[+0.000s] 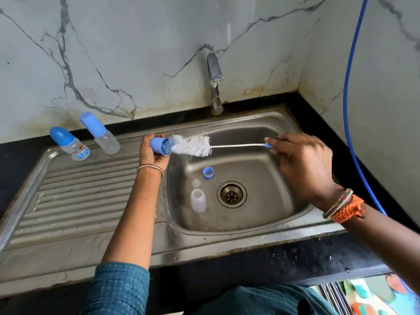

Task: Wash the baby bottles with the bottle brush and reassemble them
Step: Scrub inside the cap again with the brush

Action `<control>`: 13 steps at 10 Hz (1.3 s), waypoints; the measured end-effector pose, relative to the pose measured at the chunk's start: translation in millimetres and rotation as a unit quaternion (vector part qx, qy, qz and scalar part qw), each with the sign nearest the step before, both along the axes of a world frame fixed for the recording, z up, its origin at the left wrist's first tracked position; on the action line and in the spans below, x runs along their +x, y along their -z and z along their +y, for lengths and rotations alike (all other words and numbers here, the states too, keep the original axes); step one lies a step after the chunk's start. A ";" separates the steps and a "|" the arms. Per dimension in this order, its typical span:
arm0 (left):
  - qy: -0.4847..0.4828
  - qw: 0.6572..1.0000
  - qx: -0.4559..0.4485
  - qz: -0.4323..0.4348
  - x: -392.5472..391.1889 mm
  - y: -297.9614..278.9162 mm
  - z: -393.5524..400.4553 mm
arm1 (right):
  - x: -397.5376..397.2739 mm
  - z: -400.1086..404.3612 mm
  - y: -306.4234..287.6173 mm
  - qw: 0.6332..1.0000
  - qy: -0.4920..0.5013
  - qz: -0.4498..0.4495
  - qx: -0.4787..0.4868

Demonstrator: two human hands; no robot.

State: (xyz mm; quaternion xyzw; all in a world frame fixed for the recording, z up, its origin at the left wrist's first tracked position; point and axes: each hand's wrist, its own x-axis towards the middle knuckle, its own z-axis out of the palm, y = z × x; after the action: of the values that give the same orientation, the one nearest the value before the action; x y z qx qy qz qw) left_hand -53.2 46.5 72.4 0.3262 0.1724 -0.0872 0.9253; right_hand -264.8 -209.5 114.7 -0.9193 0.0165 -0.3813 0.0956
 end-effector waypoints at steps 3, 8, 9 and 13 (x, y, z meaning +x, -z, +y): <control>-0.012 1.000 0.015 0.017 6.1 -8.8 8.5 | 11.2 -13.2 -9.4 0.804 -0.089 0.448 0.381; 0.038 0.998 0.027 0.032 1.5 -13.1 7.9 | -4.8 -15.4 1.4 0.946 -0.032 0.290 0.142; 0.052 0.995 0.072 0.044 -1.7 -12.1 2.6 | -10.7 -15.9 5.0 0.992 -0.042 0.025 -0.114; 0.055 0.991 0.086 0.086 -3.5 -8.6 12.4 | -4.7 -16.9 12.8 0.969 -0.069 0.238 0.016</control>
State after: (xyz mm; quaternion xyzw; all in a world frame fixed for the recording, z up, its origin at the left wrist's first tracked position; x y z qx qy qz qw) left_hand -56.7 59.0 81.0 0.4050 0.2403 -0.1502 0.8693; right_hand -269.4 -226.3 101.9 -0.9810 -0.0184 -0.1435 0.1291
